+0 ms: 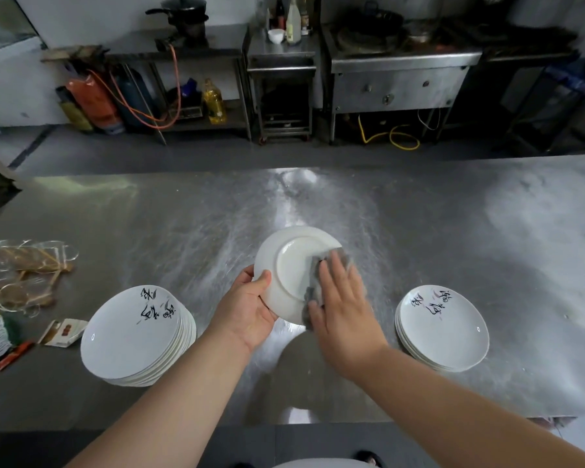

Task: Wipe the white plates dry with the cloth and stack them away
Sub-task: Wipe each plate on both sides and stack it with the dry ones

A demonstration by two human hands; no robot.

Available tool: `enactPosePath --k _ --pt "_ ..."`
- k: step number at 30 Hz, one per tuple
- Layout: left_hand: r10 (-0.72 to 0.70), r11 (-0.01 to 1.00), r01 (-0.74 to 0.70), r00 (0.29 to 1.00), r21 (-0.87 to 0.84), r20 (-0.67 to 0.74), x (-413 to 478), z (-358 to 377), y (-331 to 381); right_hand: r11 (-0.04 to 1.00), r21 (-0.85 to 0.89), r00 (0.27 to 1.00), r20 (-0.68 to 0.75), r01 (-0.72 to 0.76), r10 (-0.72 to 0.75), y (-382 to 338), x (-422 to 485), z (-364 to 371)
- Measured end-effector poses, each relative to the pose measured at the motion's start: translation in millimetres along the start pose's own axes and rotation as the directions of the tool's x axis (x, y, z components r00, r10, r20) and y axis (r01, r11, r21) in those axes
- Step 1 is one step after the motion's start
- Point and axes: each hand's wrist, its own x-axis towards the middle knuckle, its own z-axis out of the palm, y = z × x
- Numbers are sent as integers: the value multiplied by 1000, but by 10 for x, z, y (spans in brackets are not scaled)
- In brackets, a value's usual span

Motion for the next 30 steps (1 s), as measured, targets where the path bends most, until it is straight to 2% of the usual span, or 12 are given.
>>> enactPosePath --k 2,4,7,10,12,15,20,22,24,26,28,30 --pt "-11 1000 11 1000 -4 -3 9 28 11 989 -86 990 -66 122 -128 -52 -128 97" --pt "-18 1000 18 1000 -1 -10 2 29 3 983 -96 986 -46 158 -163 74 -135 121" --pt "-16 1000 16 1000 -2 -5 -19 37 -14 998 1 998 -18 57 -57 300 10 24" --pt "-17 1000 17 1000 14 5 -28 98 -18 996 73 998 -2 -56 56 215 76 -70" --pt "-16 999 15 1000 32 25 -30 130 11 999 0 998 -54 38 -37 62 10 -80" --pt "-37 992 28 997 122 71 -82 146 22 981 -63 982 66 182 -178 59 16 -96" --pt "-52 973 15 987 229 155 -171 211 -23 997 -46 998 8 70 -69 128 319 -252" --pt "-42 962 -15 979 274 199 -186 230 35 982 -44 983 4 183 -183 58 277 -291" --pt "-50 941 -35 969 336 241 -204 234 101 936 -82 939 -12 343 -345 76 276 -373" --pt "-68 913 -51 959 406 274 -228 223 141 915 -98 916 -54 391 -397 118 424 -501" --pt "-79 872 -85 947 482 311 -256 230 152 951 -42 948 -77 307 -309 110 612 -647" --pt "-67 853 -109 947 511 314 -279 255 148 984 11 983 -33 180 -180 66 745 -744"
